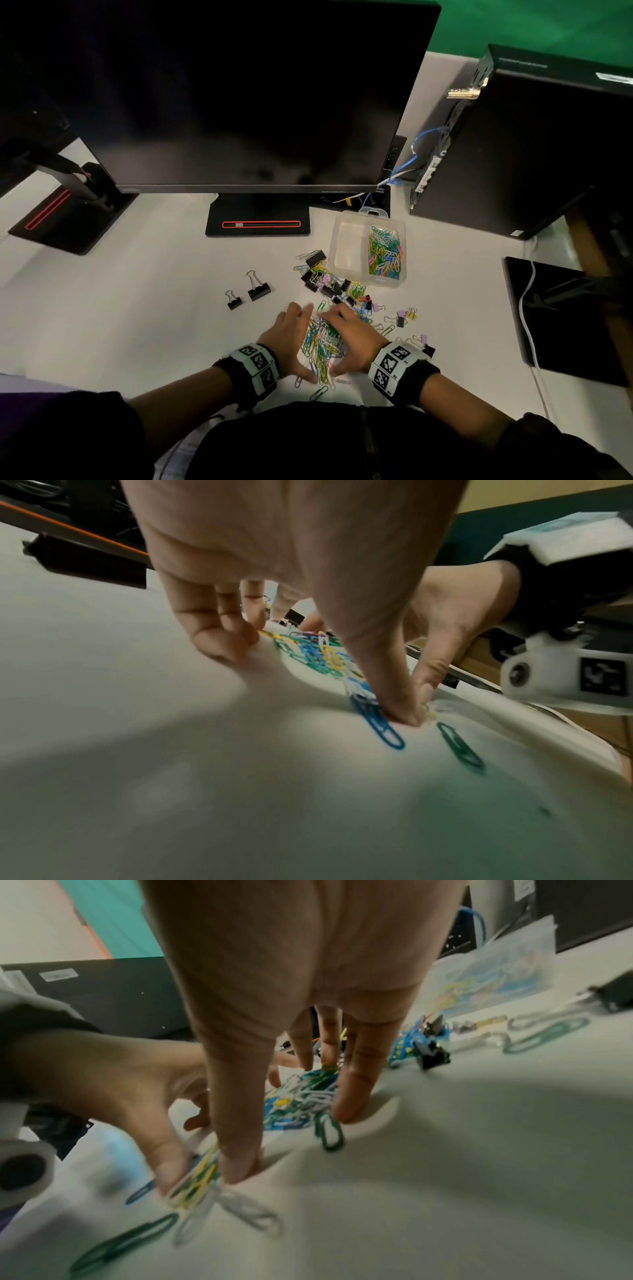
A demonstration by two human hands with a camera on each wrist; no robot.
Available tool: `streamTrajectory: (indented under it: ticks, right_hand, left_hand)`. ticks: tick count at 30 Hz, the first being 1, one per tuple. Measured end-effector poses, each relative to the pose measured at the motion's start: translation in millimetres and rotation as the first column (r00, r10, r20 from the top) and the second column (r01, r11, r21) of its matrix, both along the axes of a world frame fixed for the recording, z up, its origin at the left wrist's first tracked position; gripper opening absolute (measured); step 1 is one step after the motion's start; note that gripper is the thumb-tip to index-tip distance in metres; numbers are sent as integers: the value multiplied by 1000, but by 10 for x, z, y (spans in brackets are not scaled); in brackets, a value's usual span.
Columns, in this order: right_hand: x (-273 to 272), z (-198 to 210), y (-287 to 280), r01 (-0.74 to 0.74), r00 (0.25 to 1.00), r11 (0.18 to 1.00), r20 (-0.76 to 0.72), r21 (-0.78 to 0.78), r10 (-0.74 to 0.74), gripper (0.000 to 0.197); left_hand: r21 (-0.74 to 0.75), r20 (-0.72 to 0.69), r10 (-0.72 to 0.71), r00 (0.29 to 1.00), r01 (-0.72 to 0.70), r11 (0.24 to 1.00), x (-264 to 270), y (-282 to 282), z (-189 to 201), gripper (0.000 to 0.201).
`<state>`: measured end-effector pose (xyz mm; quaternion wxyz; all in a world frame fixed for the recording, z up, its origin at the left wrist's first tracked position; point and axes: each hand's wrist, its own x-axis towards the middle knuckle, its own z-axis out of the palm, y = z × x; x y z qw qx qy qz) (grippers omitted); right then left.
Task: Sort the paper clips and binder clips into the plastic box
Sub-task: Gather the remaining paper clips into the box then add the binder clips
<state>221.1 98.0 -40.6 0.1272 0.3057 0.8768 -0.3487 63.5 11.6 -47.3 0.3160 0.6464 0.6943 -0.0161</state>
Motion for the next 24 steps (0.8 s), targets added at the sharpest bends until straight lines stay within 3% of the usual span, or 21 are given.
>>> streamTrajectory:
  ticks: [6,11,17,24]
  right_hand:
    - [2,-62,-40,153,983,988,-106,28,-150,47]
    - [14,-48,-19,248,954,968,-184,47,-236,24]
    - [196,7,197,420,887,905,-177,-69,-426,18]
    - [370,269,503,426,885,893,-136,-144,-445,12]
  left_hand:
    - [70,107,-32,994,25,997,39,133,-20,74]
    - [90,147,-31,989,18,996,54,235,-27,32]
    - [3,254,85,964,-89,996,-51,347,-7,21]
    - [-78,379,122,917,-100,992,-195,499,25,18]
